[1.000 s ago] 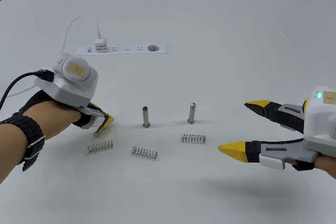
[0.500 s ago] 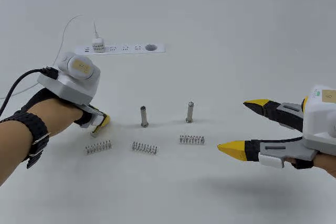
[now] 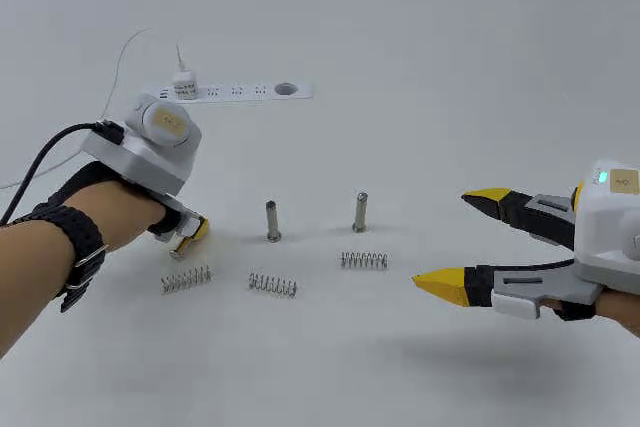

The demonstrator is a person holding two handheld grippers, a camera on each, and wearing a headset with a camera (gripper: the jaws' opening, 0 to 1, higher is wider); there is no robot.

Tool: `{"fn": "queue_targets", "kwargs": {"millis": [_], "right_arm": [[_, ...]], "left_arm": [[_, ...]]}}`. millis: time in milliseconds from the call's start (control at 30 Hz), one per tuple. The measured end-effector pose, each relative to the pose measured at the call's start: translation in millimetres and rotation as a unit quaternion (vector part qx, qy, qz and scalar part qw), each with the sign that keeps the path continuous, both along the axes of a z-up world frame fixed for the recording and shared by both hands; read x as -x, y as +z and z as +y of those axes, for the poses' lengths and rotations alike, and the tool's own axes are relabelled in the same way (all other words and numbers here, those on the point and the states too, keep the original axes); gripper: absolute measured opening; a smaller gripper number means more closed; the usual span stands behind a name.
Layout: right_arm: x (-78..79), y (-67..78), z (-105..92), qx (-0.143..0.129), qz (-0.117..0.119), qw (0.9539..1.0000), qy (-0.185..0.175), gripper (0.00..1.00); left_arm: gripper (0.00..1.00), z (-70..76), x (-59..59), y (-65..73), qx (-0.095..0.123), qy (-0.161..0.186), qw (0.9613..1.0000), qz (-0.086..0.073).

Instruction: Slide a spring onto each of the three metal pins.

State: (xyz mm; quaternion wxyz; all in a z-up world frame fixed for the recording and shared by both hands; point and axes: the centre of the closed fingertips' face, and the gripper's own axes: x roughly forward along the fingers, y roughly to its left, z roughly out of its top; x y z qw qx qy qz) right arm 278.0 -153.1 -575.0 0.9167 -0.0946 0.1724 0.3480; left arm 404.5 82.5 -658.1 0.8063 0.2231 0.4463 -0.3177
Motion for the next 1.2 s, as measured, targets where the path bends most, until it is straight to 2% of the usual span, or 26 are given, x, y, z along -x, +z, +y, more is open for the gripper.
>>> {"fn": "queue_targets", "kwargs": {"millis": [100,200,467,733,900,1200], "right_arm": [[0.1,-0.2,-1.0,0.000,0.000,1.0000,-0.001,0.74],[0.6,-1.6,-1.0,0.001,0.002,1.0000,-0.001,0.73],[1.7,0.9,3.1,0.000,0.001,1.0000,0.002,0.73],[2.2,2.7,2.8,0.001,-0.001,1.0000,-0.001,0.73],[2.2,2.1,3.9,0.002,0.000,1.0000,0.000,0.73],[2.8,3.7,6.8,0.003,-0.002,1.0000,0.003,0.73]], "left_arm": [[0.10,0.0,0.4,-0.2,-0.006,0.000,1.0000,0.001],[0.09,0.4,0.7,-0.1,-0.007,0.014,0.9999,0.005],[0.08,0.2,0.8,0.4,-0.022,0.022,0.9995,0.000],[0.07,0.0,0.8,2.2,-0.006,0.036,0.9993,0.001],[0.07,-0.6,-1.0,13.1,0.013,0.043,0.9990,-0.002],[0.07,1.8,-2.8,29.7,0.030,0.048,0.9982,-0.019]]}}
